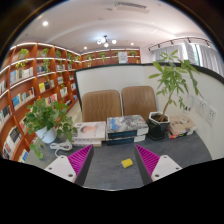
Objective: Unplug charger
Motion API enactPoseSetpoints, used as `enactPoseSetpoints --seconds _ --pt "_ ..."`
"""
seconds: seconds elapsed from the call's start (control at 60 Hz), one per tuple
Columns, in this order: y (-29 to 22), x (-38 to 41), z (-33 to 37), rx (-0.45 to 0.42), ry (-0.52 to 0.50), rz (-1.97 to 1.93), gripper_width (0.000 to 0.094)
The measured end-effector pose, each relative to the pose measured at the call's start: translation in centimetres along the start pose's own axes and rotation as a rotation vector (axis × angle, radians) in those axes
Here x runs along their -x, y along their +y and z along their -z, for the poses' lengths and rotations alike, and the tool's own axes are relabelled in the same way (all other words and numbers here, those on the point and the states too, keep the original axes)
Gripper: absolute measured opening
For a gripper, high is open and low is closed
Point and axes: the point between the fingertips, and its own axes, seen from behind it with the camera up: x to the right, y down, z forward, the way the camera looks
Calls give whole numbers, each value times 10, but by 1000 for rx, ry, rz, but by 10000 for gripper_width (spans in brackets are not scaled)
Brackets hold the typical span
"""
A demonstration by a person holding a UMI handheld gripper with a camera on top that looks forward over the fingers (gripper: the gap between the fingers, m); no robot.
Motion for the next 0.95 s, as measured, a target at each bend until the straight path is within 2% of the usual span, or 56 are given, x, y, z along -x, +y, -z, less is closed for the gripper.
enactPoseSetpoints --seconds 0.133,0.383,0.633,0.95 --pt "-28 29 73 -79 -6 -21 838" --pt "6 78 163 -71 -20 25 833" --pt "37 89 201 -49 -22 27 844" --pt "57 70 214 -38 14 54 838"
